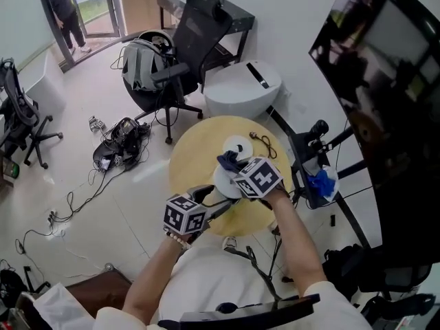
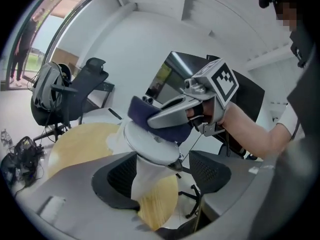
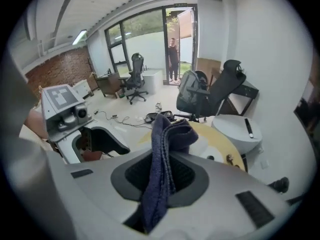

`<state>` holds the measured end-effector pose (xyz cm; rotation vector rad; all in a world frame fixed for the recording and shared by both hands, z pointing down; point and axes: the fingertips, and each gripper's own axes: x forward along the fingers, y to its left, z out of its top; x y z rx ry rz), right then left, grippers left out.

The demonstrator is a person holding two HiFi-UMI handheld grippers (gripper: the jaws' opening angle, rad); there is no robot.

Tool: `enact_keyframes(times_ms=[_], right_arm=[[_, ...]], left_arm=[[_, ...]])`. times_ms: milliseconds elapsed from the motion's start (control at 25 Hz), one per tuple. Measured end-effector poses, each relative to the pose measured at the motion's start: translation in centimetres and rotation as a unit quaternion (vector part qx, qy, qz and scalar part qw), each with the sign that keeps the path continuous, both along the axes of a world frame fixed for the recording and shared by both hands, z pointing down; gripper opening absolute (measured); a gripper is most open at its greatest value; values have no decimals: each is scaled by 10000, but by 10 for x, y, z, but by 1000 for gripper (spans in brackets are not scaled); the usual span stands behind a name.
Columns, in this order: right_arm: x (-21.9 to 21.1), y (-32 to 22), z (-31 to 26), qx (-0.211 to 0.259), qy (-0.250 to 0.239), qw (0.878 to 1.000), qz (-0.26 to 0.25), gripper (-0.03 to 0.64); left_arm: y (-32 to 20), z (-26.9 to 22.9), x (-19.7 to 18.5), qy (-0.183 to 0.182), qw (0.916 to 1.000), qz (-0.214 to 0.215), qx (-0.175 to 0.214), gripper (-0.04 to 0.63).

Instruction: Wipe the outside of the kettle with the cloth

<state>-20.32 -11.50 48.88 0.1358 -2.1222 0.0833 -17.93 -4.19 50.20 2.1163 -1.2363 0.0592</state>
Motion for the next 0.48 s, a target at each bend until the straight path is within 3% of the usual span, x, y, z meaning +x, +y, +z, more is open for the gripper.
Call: enact_keyframes(times_ms=[320, 480], right_arm=[[-14, 64, -5, -671, -206, 9944, -791, 64], [4, 86, -7, -776, -211, 9920, -975, 64]], left_arm=[[5, -4, -2, 142, 9998, 132, 92, 316], [13, -10, -3, -63, 9989, 416, 221, 338]])
